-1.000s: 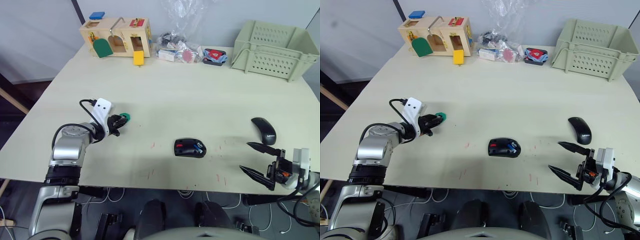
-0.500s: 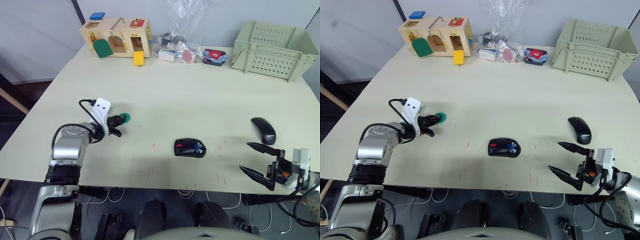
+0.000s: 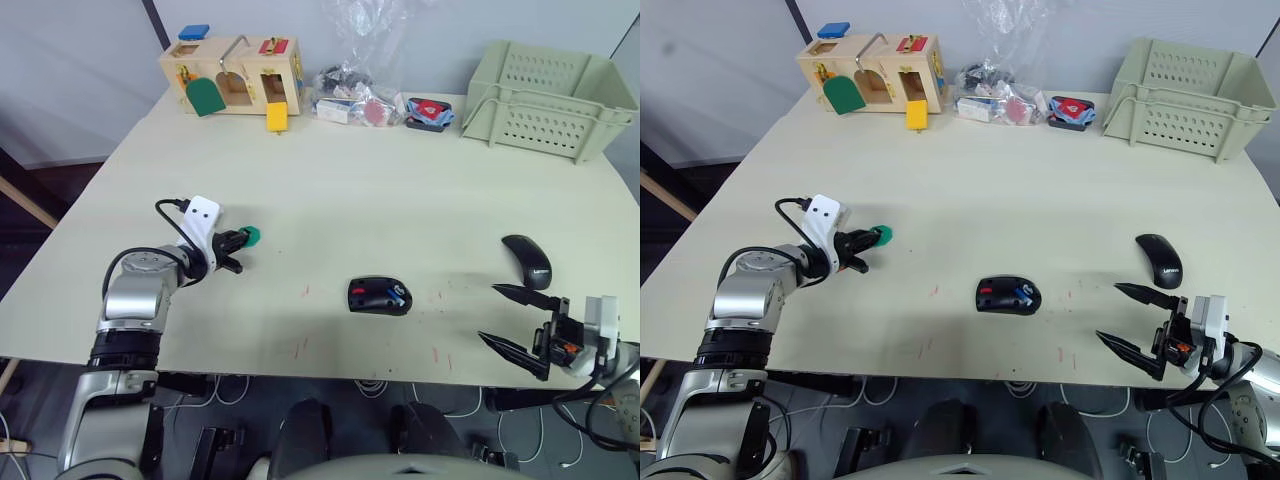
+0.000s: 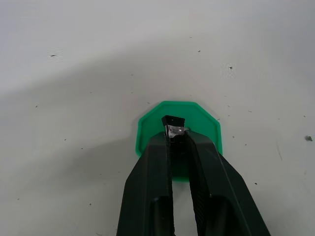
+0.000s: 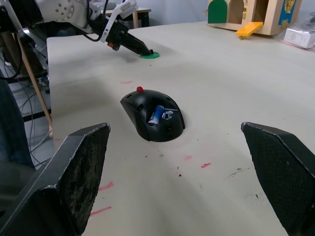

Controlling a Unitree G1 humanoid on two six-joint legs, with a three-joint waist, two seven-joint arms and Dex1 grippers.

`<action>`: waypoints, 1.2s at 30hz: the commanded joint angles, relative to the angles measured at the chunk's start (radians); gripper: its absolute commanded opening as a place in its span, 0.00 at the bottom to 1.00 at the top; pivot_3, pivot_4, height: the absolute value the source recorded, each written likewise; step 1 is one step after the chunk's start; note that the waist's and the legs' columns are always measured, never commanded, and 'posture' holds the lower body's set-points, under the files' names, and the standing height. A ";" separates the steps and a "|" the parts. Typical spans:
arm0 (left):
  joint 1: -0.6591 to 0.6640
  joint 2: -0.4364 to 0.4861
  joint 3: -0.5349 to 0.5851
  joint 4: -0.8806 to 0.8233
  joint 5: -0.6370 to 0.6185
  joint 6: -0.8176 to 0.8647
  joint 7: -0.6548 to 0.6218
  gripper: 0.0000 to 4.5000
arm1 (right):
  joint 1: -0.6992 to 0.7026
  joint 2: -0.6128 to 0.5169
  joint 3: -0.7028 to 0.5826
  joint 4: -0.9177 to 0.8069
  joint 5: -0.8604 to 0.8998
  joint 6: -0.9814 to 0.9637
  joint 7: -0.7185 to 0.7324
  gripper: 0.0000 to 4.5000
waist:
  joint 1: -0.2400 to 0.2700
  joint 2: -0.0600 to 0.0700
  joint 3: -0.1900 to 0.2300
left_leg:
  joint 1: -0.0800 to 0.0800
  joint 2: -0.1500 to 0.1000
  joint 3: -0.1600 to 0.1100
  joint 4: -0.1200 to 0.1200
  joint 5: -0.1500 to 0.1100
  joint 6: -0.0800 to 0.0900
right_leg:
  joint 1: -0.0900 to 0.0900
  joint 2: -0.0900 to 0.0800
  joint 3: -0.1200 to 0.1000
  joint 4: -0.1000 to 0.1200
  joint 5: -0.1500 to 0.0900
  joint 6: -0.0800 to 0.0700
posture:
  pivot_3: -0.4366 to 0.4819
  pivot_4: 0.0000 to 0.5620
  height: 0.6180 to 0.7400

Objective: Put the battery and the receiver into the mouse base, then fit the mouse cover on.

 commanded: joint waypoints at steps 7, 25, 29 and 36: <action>-0.002 0.057 0.044 -0.004 -0.048 -0.079 -0.134 0.02 | -0.002 0.010 -0.014 -0.030 0.020 -0.026 0.017 1.00 | 0.000 0.000 0.000 | -0.001 0.000 0.000 0.000 0.000 0.000 | 0.000 0.000 0.000 0.000 0.000 0.000 | 0.48 0.27 1.00; -0.175 0.149 -0.048 0.125 -0.088 -0.221 -0.574 0.02 | 0.003 0.014 0.007 -0.102 0.035 0.024 -0.009 1.00 | 0.000 -0.001 0.000 | -0.002 0.000 0.000 0.001 0.000 0.000 | -0.001 0.000 -0.001 0.000 0.000 0.000 | 0.48 0.27 1.00; -0.211 0.122 -0.089 0.079 -0.094 -0.211 -0.608 0.02 | 0.004 -0.003 0.012 -0.158 0.057 0.103 -0.046 1.00 | 0.001 -0.001 0.000 | -0.002 0.000 0.000 0.001 0.000 0.000 | -0.001 0.000 -0.001 -0.001 0.000 0.000 | 0.48 0.27 1.00; -0.270 0.065 -0.176 -0.063 -0.137 -0.152 -0.712 0.02 | -0.025 -0.022 0.018 -0.257 0.103 0.255 -0.149 1.00 | 0.001 -0.001 0.000 | -0.003 0.000 -0.001 0.001 0.000 0.000 | -0.001 0.000 -0.001 0.000 0.000 0.000 | 0.48 0.27 1.00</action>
